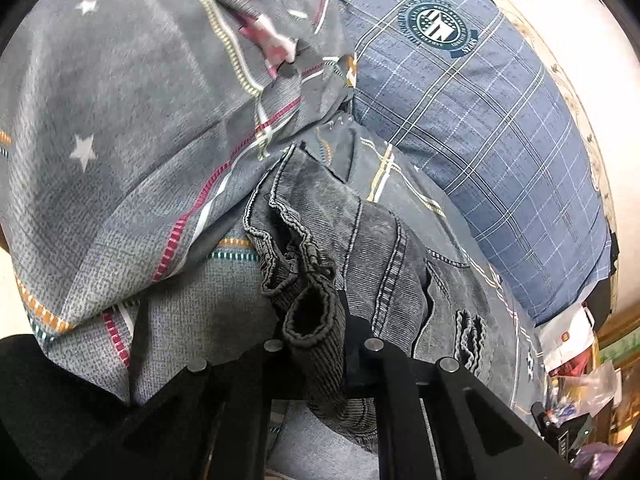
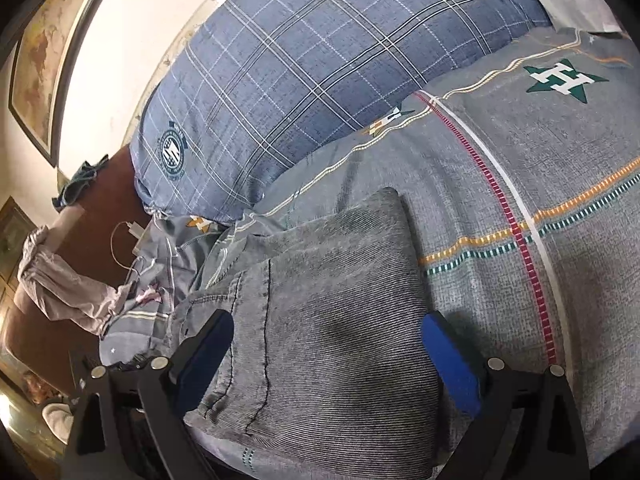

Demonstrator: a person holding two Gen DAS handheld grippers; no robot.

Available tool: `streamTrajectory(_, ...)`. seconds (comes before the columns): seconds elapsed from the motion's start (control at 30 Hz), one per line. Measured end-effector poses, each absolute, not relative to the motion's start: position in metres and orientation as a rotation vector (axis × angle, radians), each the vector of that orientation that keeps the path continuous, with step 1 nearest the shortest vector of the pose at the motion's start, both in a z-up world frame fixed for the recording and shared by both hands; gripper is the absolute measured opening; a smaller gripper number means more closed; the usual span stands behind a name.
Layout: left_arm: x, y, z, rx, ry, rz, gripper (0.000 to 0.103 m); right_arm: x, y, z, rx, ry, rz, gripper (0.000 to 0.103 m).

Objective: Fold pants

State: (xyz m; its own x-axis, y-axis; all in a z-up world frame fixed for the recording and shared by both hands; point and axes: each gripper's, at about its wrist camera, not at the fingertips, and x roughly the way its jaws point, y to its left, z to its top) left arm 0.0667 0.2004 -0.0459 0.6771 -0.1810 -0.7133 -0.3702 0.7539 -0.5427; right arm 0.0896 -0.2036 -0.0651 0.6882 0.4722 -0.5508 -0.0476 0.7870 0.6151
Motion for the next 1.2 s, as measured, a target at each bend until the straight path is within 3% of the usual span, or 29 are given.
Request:
streamTrajectory(0.3,0.066,0.214,-0.067,-0.775,0.865,0.085,0.01,0.089,-0.206,-0.061,0.611,0.752,0.257,0.097)
streamTrajectory(0.53,0.07,0.208,-0.066,-0.748,0.874,0.098,0.01,0.024,-0.327,-0.042,1.039,0.512,0.304,0.097)
streamTrajectory(0.63,0.07,0.207,-0.065,-0.748,0.876,0.112,0.01,-0.031,-0.4,-0.084,1.304,0.398,0.21,0.096)
streamTrajectory(0.8,0.072,0.202,-0.059,-0.714,0.885,0.138,0.01,-0.086,-0.424,-0.168,1.61,0.443,0.021,0.097)
streamTrajectory(0.87,0.073,0.2,-0.055,-0.695,0.885,0.141,0.01,-0.084,-0.421,-0.153,1.569,0.408,0.038,0.097)
streamTrajectory(1.07,0.074,0.194,-0.046,-0.64,0.872,0.151,0.01,0.0,-0.33,0.001,0.963,0.466,0.215,0.097)
streamTrajectory(1.2,0.074,0.196,-0.049,-0.635,0.875,0.143,0.01,0.065,-0.218,0.03,0.587,0.599,0.287,0.098)
